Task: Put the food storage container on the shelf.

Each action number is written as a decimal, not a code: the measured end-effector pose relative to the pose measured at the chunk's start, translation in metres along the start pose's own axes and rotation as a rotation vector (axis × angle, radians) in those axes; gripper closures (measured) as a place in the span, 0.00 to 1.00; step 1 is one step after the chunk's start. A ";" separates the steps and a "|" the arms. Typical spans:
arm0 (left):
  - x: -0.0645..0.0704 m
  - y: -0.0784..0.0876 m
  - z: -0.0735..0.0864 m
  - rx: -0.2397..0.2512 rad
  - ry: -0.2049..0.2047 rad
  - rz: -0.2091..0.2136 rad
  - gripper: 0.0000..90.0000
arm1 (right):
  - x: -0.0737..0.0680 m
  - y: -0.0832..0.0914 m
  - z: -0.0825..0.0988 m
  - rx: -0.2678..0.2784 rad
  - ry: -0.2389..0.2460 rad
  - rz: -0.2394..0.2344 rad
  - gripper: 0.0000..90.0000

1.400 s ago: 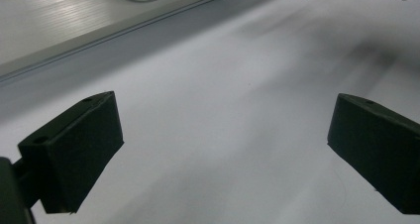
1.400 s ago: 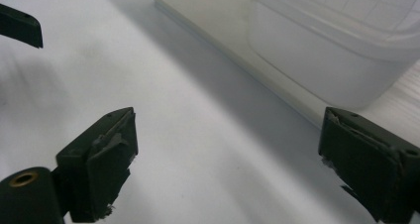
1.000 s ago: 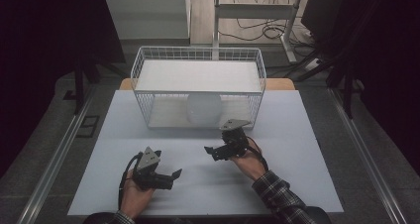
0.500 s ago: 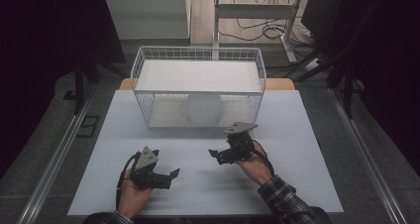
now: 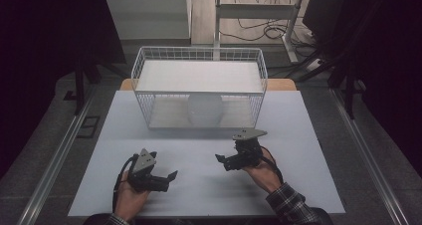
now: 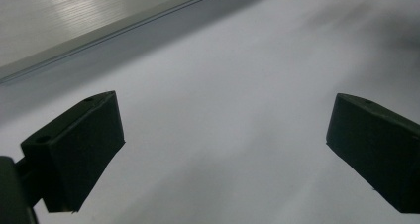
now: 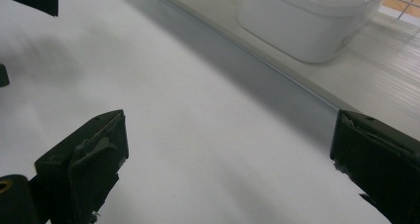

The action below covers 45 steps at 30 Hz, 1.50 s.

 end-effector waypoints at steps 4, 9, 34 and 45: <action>-0.001 0.002 0.001 0.002 0.003 -0.002 0.01 | 0.000 0.004 0.004 0.003 -0.007 0.000 0.01; -0.003 0.004 0.003 0.003 0.008 -0.005 0.01 | 0.000 0.010 0.008 0.007 -0.013 0.003 0.01; -0.018 0.024 0.015 -0.005 0.042 -0.044 0.01 | 0.010 0.043 0.036 -0.002 -0.039 0.063 0.01; -0.027 0.036 0.023 0.000 0.062 -0.068 0.01 | 0.020 0.061 0.047 0.002 -0.056 0.110 0.01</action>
Point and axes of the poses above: each handheld gripper's, and its own axes: y roughly backward along the jaws, z roughly out of its underside, x roughly to its right, the point moved 9 cm from there along -y, roughly forward along the jaws
